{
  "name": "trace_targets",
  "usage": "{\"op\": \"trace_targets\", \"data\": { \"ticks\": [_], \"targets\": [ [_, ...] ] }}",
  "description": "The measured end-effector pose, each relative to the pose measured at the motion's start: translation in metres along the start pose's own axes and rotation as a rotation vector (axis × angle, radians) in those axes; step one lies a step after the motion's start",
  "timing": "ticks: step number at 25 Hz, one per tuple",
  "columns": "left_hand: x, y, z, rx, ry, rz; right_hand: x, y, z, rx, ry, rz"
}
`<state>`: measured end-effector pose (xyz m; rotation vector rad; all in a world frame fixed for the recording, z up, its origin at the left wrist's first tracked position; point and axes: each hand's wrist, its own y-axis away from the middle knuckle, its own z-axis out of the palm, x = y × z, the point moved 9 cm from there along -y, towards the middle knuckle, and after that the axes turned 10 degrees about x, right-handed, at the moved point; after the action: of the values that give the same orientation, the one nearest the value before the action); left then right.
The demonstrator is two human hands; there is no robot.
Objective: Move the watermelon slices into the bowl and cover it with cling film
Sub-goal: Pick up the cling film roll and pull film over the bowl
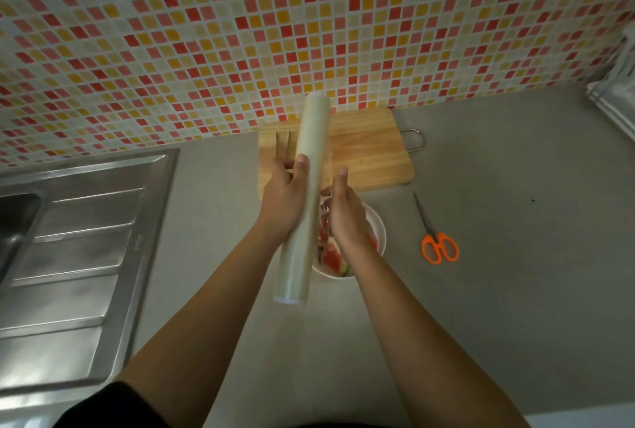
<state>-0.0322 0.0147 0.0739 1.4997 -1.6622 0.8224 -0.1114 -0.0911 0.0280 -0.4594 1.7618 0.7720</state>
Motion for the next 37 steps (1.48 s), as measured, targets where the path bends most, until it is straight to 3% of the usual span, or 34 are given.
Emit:
{"op": "trace_targets", "data": {
  "ticks": [3,9,14,19,22,27,32,37],
  "targets": [
    [-0.002,0.004,0.012,-0.028,-0.021,-0.017,-0.005,-0.012,0.000,-0.026,0.010,-0.032],
    [-0.006,0.018,0.022,0.011,0.052,-0.088,-0.004,-0.021,-0.013,0.150,0.123,-0.134],
    [-0.010,0.026,0.027,0.020,0.061,-0.111,0.004,-0.027,-0.030,0.177,0.236,-0.142],
    [-0.034,0.029,0.043,-0.102,0.190,-0.377,0.013,-0.031,-0.045,0.193,0.244,-0.180],
    [-0.029,0.036,0.046,-0.137,0.241,-0.357,0.015,-0.033,-0.053,0.196,0.256,-0.191],
    [-0.036,0.044,0.049,-0.105,0.406,-0.538,0.019,-0.034,-0.063,0.222,0.245,-0.195],
    [-0.027,0.039,0.045,-0.136,0.163,-0.315,0.020,-0.035,-0.072,0.238,0.269,-0.213],
    [-0.034,0.043,0.036,-0.093,0.096,-0.247,0.030,-0.033,-0.085,0.254,0.276,-0.225]
  ]
}}
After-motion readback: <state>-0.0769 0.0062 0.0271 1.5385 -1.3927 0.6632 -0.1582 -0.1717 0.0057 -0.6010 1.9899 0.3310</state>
